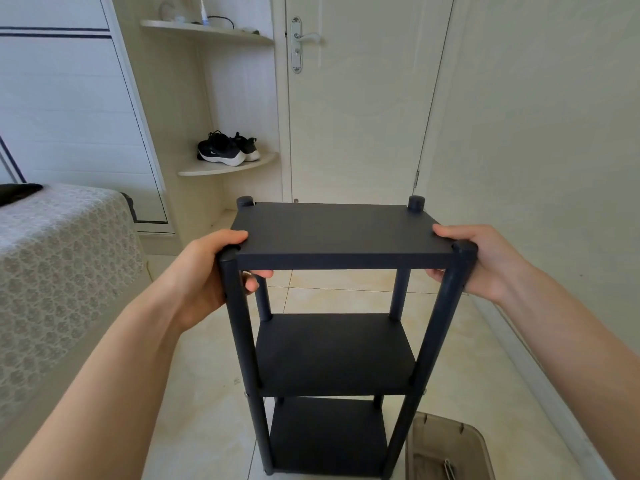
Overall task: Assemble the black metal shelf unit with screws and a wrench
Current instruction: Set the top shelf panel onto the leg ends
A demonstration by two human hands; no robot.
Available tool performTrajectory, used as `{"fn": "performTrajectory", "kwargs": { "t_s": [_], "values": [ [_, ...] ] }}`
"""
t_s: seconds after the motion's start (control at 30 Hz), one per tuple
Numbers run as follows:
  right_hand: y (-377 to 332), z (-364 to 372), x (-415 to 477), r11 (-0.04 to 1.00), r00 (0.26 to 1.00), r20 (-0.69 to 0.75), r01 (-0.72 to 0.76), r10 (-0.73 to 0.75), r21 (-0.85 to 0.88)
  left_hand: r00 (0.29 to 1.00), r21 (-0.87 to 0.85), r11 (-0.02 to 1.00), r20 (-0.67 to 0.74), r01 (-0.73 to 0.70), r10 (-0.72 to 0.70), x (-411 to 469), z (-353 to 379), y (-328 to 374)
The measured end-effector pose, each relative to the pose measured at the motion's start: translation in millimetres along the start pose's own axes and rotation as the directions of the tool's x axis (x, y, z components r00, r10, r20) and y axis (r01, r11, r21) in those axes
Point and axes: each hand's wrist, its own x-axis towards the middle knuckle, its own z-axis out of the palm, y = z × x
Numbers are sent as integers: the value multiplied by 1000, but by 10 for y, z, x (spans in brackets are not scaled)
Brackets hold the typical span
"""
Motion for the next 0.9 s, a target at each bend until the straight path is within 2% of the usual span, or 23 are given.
{"fn": "performTrajectory", "kwargs": {
  "t_s": [0.47, 0.57, 0.8, 0.9],
  "values": [
    [124, -3, 69, 999, 999, -35, 25, -24, 27, 995, -162, 985, 88, 64, -50, 64, -140, -141],
    [122, 0, 76, 999, 999, -30, 34, -33, 29, 991, -153, 986, 123, 70, -51, 49, -127, -142],
    [127, -12, 94, 998, 999, -24, 49, -48, 36, 999, -114, 993, 38, -12, 17, 52, -58, -145],
    [117, -53, 117, 997, 998, -20, 56, -55, 54, 994, -76, 997, 106, 5, 3, 20, -48, -124]
  ]
}}
